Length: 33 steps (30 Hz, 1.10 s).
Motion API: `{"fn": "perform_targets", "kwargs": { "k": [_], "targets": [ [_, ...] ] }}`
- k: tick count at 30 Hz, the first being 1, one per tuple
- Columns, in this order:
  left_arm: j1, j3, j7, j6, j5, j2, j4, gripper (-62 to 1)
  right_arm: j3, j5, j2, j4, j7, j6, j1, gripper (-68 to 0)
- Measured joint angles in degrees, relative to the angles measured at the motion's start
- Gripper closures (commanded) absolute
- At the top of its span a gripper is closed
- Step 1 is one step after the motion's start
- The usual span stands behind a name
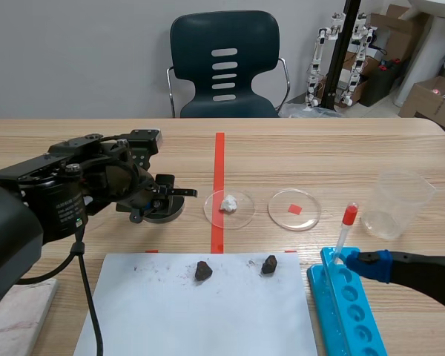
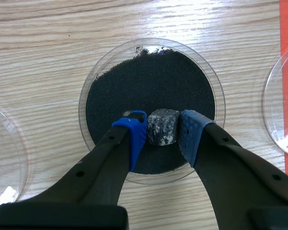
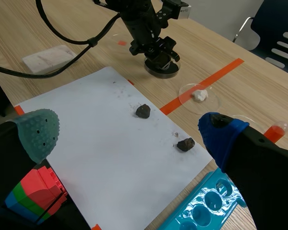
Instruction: Lower the mineral onto the iron filings and hold still
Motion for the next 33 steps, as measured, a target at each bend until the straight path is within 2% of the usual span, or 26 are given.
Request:
{"fn": "perform_targets", "kwargs": {
  "k": [25,33],
  "targets": [
    [-0.02,0.0,0.28,-0.02,-0.02,-0.48,0.0,-13.4,0.0,0.0,0.0,0.0,0.0,0.0,0.0,-60.6],
    [0.44,0.0,1.09,-1.51,0.7,-1.05,1.6,-13.4,0.0,-0.02,0.0,0.0,0.0,0.0,0.0,-60.6]
  ]
}}
